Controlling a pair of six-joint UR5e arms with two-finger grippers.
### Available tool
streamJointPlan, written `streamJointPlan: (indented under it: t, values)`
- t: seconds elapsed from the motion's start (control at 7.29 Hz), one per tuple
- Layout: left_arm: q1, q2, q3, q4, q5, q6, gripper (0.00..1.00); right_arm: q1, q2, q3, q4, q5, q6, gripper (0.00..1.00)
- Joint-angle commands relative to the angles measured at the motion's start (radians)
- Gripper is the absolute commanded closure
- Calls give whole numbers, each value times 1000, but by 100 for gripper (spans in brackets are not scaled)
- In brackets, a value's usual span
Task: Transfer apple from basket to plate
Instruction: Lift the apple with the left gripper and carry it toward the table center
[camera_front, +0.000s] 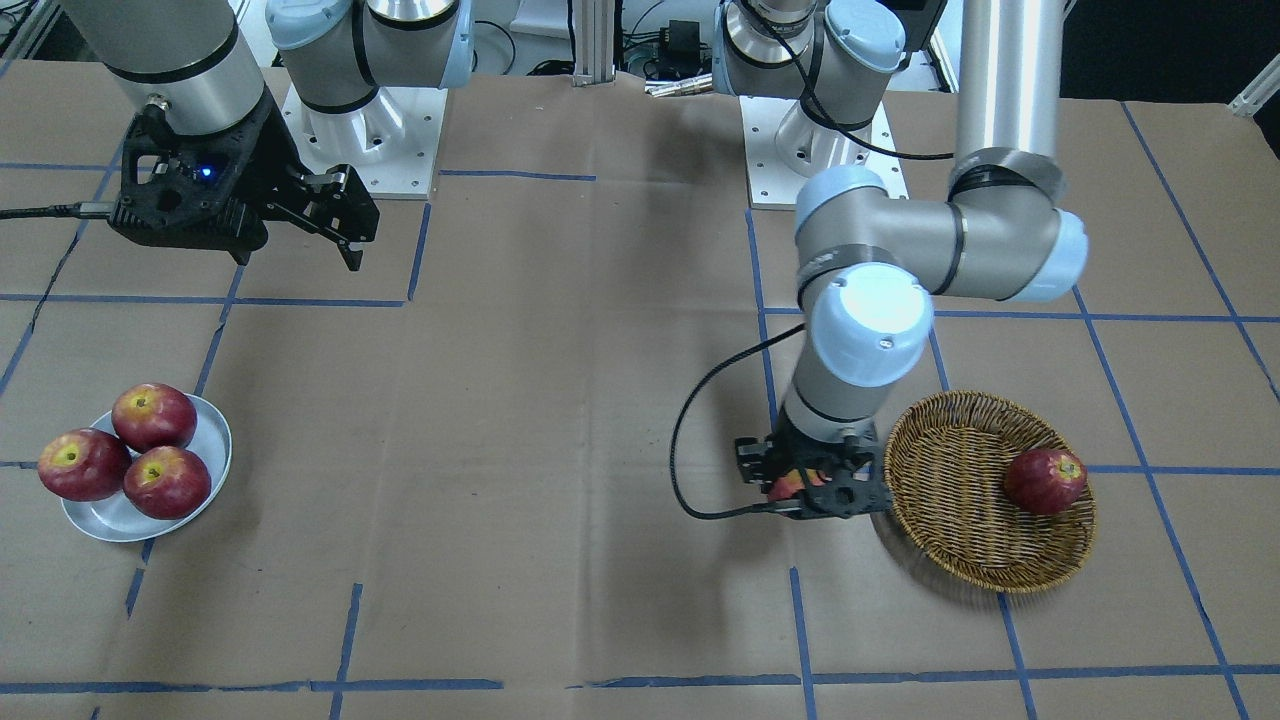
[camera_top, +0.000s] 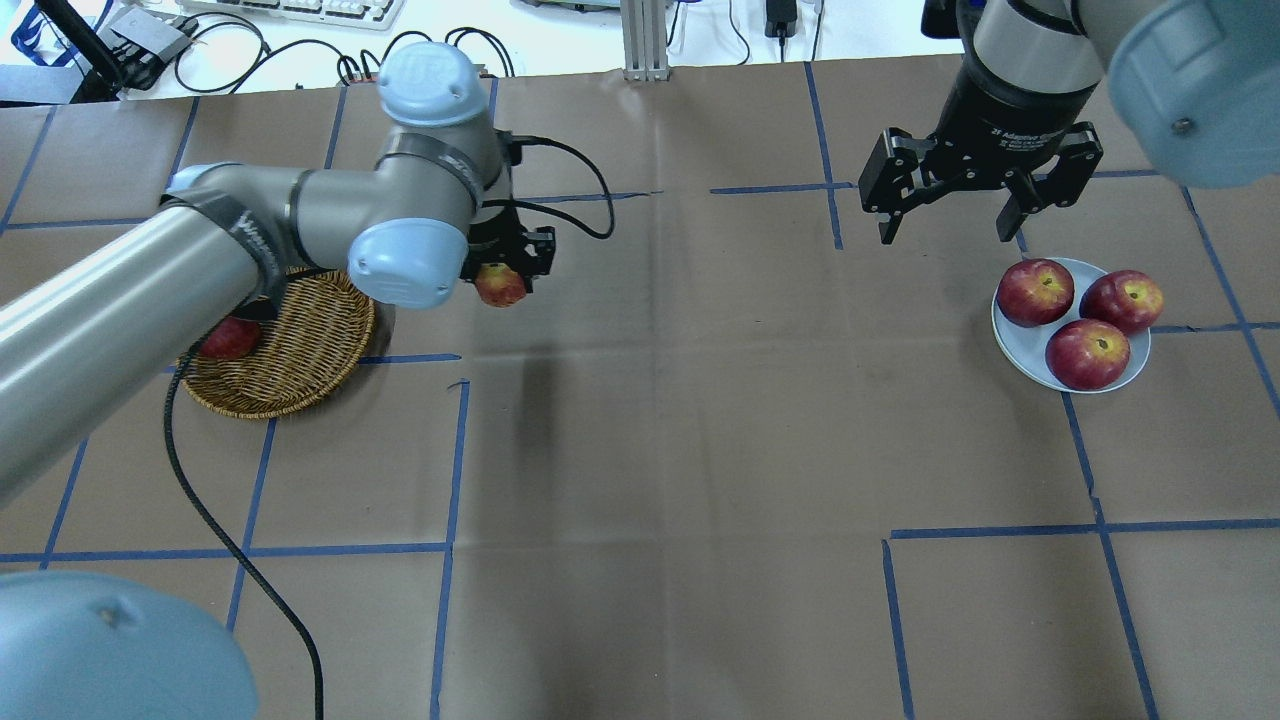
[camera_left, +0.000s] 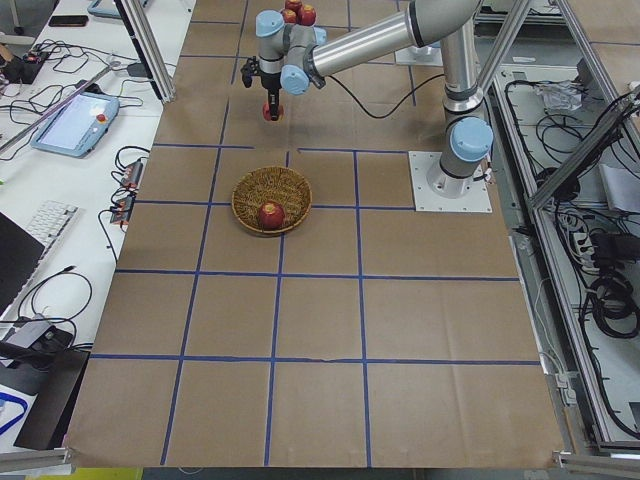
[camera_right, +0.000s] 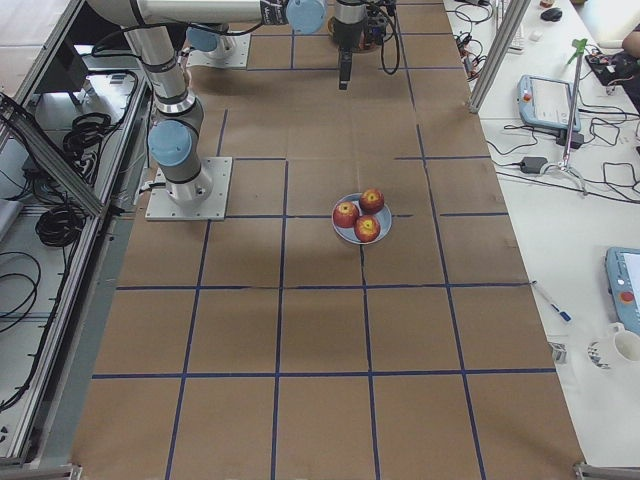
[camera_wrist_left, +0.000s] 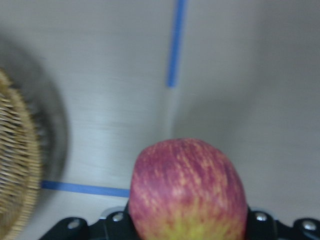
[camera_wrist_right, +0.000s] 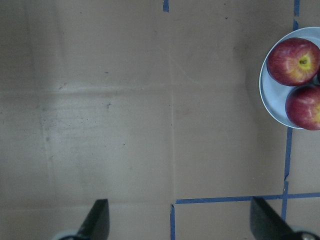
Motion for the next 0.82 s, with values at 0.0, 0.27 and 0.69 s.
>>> streamJointPlan:
  t: [0.0, 0.27, 0.69]
  values:
    - [-175, -83, -3, 160, -5, -116, 54, 0, 1, 0, 0, 0, 0, 0]
    - [-192, -114, -5, 163, -37, -119, 54, 0, 2, 0, 0, 0, 0, 0]
    - [-189, -120, 0, 160, -54, -102, 50, 0, 1, 0, 0, 0, 0, 0]
